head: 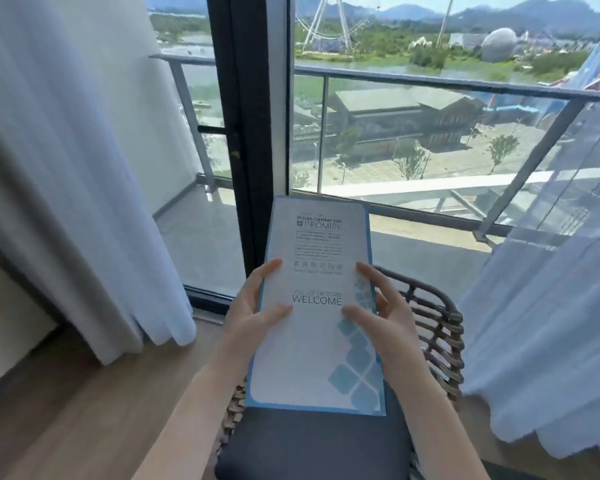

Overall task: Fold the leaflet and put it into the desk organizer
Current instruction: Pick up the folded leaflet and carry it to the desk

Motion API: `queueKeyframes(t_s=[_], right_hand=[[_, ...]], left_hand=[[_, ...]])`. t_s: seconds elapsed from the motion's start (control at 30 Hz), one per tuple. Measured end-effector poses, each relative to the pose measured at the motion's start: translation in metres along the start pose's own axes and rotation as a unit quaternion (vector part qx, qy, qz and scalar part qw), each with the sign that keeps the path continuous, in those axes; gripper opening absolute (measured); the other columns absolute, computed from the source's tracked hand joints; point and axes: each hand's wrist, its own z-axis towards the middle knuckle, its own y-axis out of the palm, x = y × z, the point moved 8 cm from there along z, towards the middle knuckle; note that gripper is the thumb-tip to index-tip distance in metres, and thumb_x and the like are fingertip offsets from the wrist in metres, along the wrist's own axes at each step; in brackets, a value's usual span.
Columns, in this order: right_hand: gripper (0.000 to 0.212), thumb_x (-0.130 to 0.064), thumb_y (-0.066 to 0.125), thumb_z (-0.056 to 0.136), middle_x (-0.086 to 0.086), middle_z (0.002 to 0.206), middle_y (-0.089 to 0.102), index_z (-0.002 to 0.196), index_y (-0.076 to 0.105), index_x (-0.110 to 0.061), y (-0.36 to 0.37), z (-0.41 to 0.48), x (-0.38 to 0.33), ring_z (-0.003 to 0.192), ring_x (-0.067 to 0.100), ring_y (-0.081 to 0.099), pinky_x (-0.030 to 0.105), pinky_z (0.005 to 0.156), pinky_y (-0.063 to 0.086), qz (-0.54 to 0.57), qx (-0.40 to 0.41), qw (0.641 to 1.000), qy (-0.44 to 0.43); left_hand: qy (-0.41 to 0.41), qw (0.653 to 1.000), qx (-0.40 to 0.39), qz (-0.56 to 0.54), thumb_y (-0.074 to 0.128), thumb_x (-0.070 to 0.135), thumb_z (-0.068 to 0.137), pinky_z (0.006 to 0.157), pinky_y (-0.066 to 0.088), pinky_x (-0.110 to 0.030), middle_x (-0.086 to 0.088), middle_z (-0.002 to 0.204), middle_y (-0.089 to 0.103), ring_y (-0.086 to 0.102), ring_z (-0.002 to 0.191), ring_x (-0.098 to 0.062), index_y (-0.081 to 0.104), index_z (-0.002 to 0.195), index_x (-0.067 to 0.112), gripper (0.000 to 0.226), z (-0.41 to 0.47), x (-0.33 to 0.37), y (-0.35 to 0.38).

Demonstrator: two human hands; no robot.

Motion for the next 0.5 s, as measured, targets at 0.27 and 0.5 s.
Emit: queueKeyframes(t_s=[0.27, 0.5], right_hand=[[0.067, 0.010, 0.072, 0.076, -0.006, 0.106, 0.078, 0.119, 0.068, -0.042, 0.145, 0.013, 0.023, 0.092, 0.017, 0.076, 0.026, 0.067, 0.061, 0.006, -0.180, 0.983, 0.031], [0.064, 0.010, 0.070, 0.079, -0.006, 0.108, 0.078, 0.120, 0.068, -0.039, 0.307, -0.028, 0.045, 0.091, 0.018, 0.076, 0.028, 0.069, 0.062, -0.002, -0.339, 0.939, 0.060]], left_hand=[[0.026, 0.978, 0.205, -0.001, 0.066, 0.001, 0.074, 0.085, 0.057, -0.034, 0.002, 0.122, 0.072, 0.068, 0.111, -0.021, 0.063, 0.123, 0.039, 0.062, -0.067, 0.030, -0.129], [0.063, 0.926, 0.372, -0.001, 0.057, -0.017, 0.084, 0.076, 0.056, -0.022, 0.011, 0.116, 0.074, 0.069, 0.106, -0.012, 0.063, 0.122, 0.034, 0.063, -0.168, 0.060, -0.248]])
